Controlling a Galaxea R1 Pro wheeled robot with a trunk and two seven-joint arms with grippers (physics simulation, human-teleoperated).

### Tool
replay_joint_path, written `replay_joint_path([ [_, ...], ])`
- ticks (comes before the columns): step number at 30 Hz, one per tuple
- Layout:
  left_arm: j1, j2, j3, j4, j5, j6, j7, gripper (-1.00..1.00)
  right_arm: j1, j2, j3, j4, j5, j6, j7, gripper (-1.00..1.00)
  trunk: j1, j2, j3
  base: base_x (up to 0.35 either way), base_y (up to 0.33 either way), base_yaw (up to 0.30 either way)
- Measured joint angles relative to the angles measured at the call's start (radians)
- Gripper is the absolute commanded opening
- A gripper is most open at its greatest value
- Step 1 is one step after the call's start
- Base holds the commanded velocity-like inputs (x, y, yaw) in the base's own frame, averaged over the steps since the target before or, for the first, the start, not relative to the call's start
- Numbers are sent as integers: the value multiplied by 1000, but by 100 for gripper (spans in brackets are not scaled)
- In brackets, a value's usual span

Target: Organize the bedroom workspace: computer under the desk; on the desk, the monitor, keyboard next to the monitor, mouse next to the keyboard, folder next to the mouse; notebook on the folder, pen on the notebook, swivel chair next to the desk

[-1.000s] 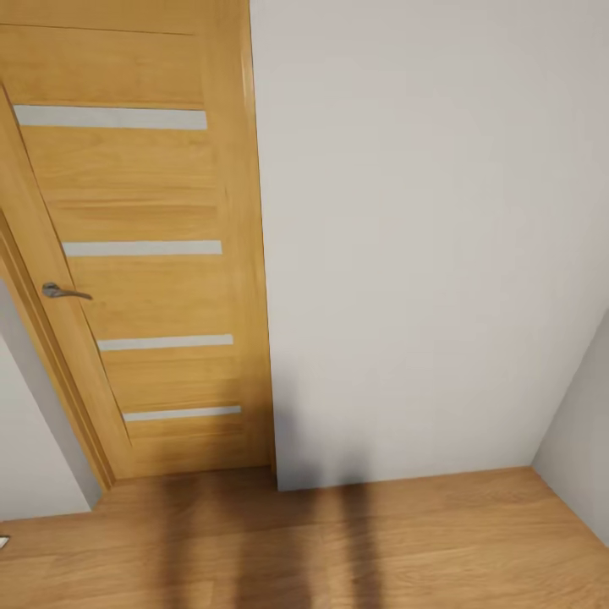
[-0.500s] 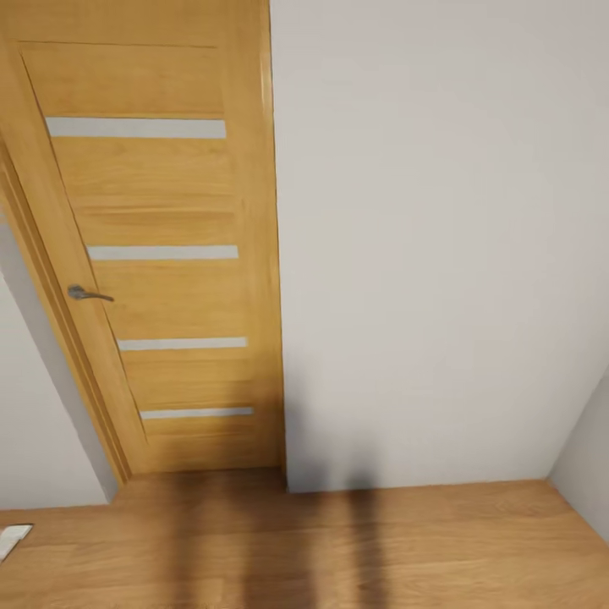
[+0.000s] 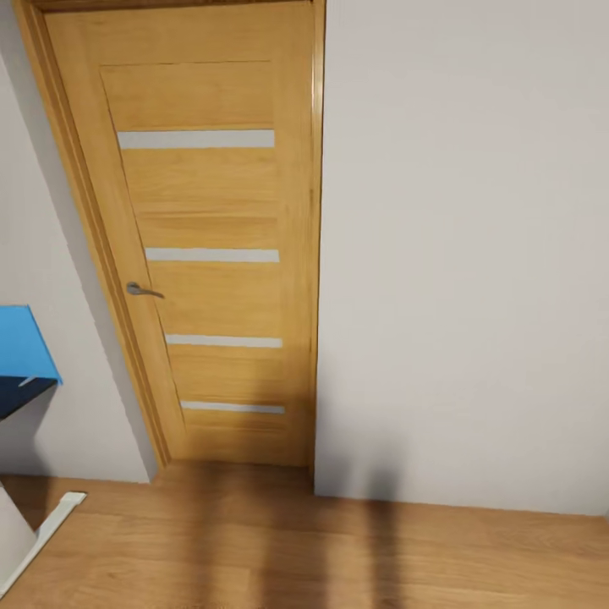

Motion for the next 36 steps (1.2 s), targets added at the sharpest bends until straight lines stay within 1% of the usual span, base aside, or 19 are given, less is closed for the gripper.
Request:
replay_joint_path([
  [2, 0, 3, 0, -40, 7, 0, 0, 100, 0, 0, 0, -32, 0, -19, 0, 100, -8, 14, 6, 0, 0, 276],
  [5, 0, 0, 0, -110, 14, 0, 2, 100, 0, 0, 0, -95, 0, -30, 0, 100, -19, 35, 15, 0, 0, 272],
  [6, 0, -3, 0, -159, 15, 1, 3, 100, 0, 1, 0, -127, 0, -33, 0, 100, -23, 42, 18, 0, 0, 270],
  [8, 0, -6, 0, -214, 17, 2, 4, 100, 0, 1, 0, -161, 0, -35, 0, 100, -31, 56, 23, 0, 0, 269],
  [9, 0, -8, 0, -262, 18, 4, 4, 100, -1, 1, 0, -195, 0, -36, -1, 100, -35, 63, 26, 0, 0, 268],
  [11, 0, -10, 0, -303, 21, 5, 5, 100, -2, 1, 0, -233, 0, -37, -1, 100, -42, 77, 31, 0, 0, 267],
  [12, 0, -9, 0, -330, 24, 5, 5, 100, -5, 1, 0, -269, 1, -38, -1, 100, -46, 84, 33, 0, 0, 266],
  [13, 0, -8, 2, -351, 36, 4, 5, 100, -16, 2, 0, -309, 0, -38, -2, 100, -50, 91, 36, 0, 0, 266],
  [15, 0, -6, 10, -355, 50, 2, 4, 100, -28, 2, 0, -325, -1, -38, -2, 100, -58, 105, 40, 0, 0, 265],
  [16, 0, -4, 24, -349, 65, -1, 4, 100, -41, 2, 0, -328, -1, -37, -2, 100, -61, 112, 43, 0, 0, 266],
  [17, 0, -3, 35, -345, 72, -5, 4, 100, -46, 2, 0, -324, 0, -37, -1, 100, -65, 119, 46, 0, 0, 263],
  [18, 0, 0, 56, -338, 82, -19, 3, 100, -53, 3, 0, -309, 0, -39, -1, 100, -69, 126, 49, 0, 0, 253],
  [20, 0, 13, 90, -320, 94, -55, 3, 100, -62, 3, 2, -283, 3, -56, -1, 100, -69, 126, 48, 0, 0, 238],
  [22, 0, 22, 104, -302, 99, -72, 3, 100, -65, 2, 4, -257, 5, -78, -1, 100, -69, 126, 47, 0, 0, 161],
  [26, 0, 27, 114, -289, 102, -108, 4, 100, -67, 1, 6, -221, 7, -114, 1, 100, -69, 126, 46, 0, 0, 65],
  [27, 0, 28, 116, -286, 103, -128, 5, 100, -68, 1, 6, -213, 8, -129, 2, 100, -69, 126, 45, 0, 0, 6],
  [28, 0, 29, 120, -279, 105, -168, 6, 100, -68, -4, 6, -200, 10, -156, 6, 100, -69, 126, 45, 0, 0, 3],
  [33, 0, 29, 120, -278, 106, -178, 6, 100, -68, -3, 6, -198, 10, -165, 6, 100, -69, 126, 45, 0, 0, 12],
  [36, 0, 29, 120, -277, 106, -179, 6, 100, -68, 0, 7, -198, 10, -169, 2, 100, -69, 126, 45, 0, 0, 178],
])
